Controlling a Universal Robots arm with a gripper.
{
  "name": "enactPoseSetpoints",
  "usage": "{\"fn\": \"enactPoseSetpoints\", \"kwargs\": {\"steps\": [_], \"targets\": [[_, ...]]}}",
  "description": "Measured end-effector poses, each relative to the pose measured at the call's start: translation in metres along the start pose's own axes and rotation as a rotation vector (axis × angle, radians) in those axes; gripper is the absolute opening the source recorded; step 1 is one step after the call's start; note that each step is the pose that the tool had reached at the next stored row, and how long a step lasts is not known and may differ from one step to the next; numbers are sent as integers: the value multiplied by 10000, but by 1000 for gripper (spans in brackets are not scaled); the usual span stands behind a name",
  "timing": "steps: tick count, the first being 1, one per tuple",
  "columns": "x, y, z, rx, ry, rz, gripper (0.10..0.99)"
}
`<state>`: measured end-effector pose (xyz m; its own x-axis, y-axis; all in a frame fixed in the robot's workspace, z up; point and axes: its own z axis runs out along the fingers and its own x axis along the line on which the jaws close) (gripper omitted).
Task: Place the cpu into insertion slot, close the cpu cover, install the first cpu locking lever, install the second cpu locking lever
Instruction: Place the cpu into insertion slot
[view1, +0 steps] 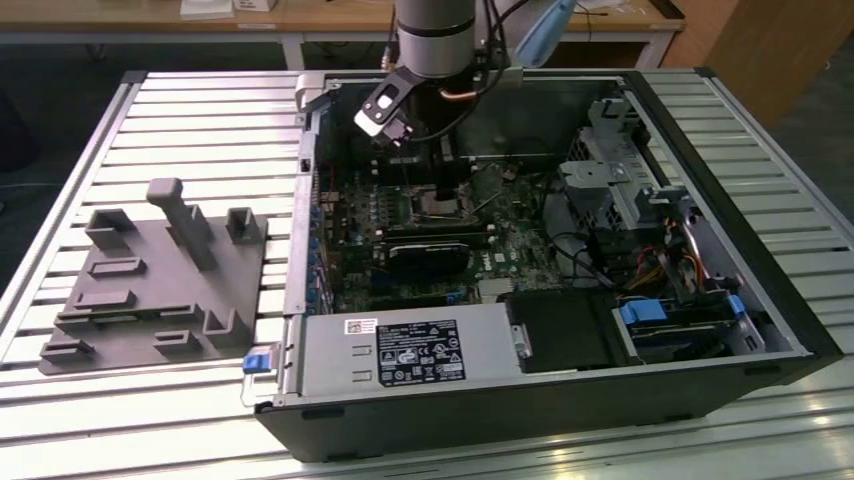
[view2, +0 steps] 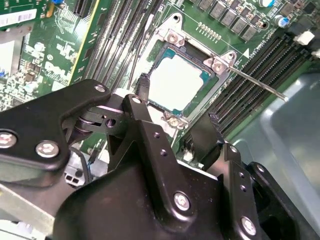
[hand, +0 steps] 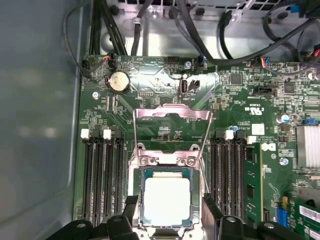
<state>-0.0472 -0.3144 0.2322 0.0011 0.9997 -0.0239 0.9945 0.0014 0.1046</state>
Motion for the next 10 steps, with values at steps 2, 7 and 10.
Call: {"fn": "enactPoseSetpoints", "kwargs": {"steps": [2,7,10], "targets": [[-1,4,-37,-11,1,0,612],[-3,12,-117,-38,1,1,612],[-3,13,-123,-43,1,2,612]]}}
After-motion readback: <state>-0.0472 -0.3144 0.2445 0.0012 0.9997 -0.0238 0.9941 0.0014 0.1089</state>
